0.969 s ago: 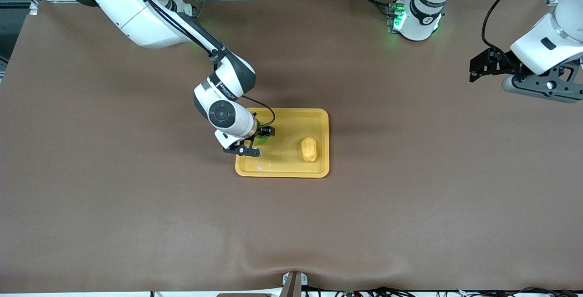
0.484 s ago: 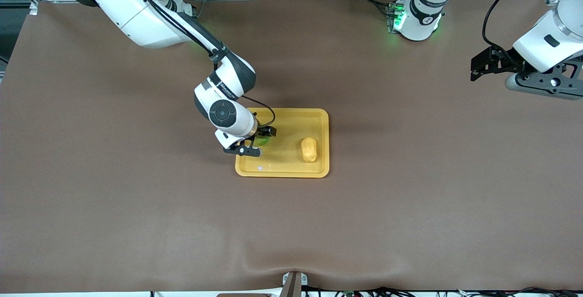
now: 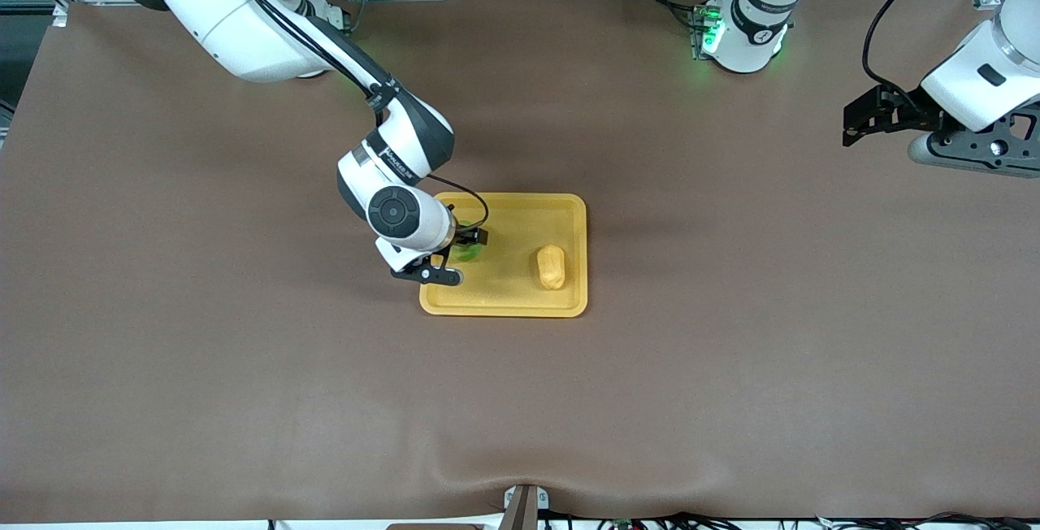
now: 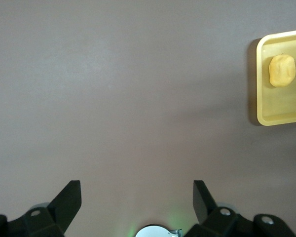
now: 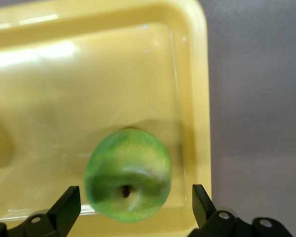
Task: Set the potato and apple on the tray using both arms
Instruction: 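Carry the green apple over the tray with the right gripper, then release the apple onto the tray and withdraw the right gripper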
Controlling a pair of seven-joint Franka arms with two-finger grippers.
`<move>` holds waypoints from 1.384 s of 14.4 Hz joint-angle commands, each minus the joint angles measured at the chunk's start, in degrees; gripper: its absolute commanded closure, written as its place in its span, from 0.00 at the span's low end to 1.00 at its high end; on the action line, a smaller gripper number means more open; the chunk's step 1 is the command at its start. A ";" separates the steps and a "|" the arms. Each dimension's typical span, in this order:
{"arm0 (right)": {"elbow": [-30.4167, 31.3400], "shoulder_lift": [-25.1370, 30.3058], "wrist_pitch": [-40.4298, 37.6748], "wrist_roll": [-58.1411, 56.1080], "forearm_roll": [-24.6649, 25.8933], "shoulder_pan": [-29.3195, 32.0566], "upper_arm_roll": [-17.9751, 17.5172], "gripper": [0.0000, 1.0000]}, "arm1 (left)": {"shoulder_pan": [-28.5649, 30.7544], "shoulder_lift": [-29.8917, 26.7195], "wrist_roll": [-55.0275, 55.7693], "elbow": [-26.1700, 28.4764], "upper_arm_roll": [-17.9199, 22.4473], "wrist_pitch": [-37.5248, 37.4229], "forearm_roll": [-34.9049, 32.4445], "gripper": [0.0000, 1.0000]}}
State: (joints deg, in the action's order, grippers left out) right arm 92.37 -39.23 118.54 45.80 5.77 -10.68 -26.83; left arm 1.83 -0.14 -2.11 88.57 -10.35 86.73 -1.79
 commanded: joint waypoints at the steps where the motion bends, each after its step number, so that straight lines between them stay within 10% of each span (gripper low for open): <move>1: -3.59 0.11 -4.36 1.31 0.38 1.10 -1.47 0.00 | 0.72 -0.91 -1.31 0.55 -0.20 0.02 0.74 0.00; 6: -7.38 2.92 -10.77 0.96 0.47 2.23 -1.56 0.00 | 1.51 -1.18 -4.39 -1.56 -0.02 -0.77 0.56 0.00; 11: -11.95 2.93 -21.23 0.43 0.82 15.41 -13.24 0.00 | 1.86 -1.70 -4.83 -1.56 0.24 -3.32 0.56 0.00; 15: -19.83 3.19 -32.46 0.43 1.08 16.74 -13.43 0.00 | -4.02 -2.40 -4.56 -1.56 8.14 -5.42 0.65 0.00; 20: -29.78 3.37 -45.22 0.52 1.70 16.30 -11.94 0.00 | -3.68 -3.20 -4.30 -1.29 7.63 -7.18 0.56 0.00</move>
State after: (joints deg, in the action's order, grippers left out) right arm 66.33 -35.83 76.86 45.81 6.15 5.62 -38.76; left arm -1.55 -2.41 -5.64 87.12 -2.89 80.82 -1.79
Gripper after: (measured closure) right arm 0.000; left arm 0.000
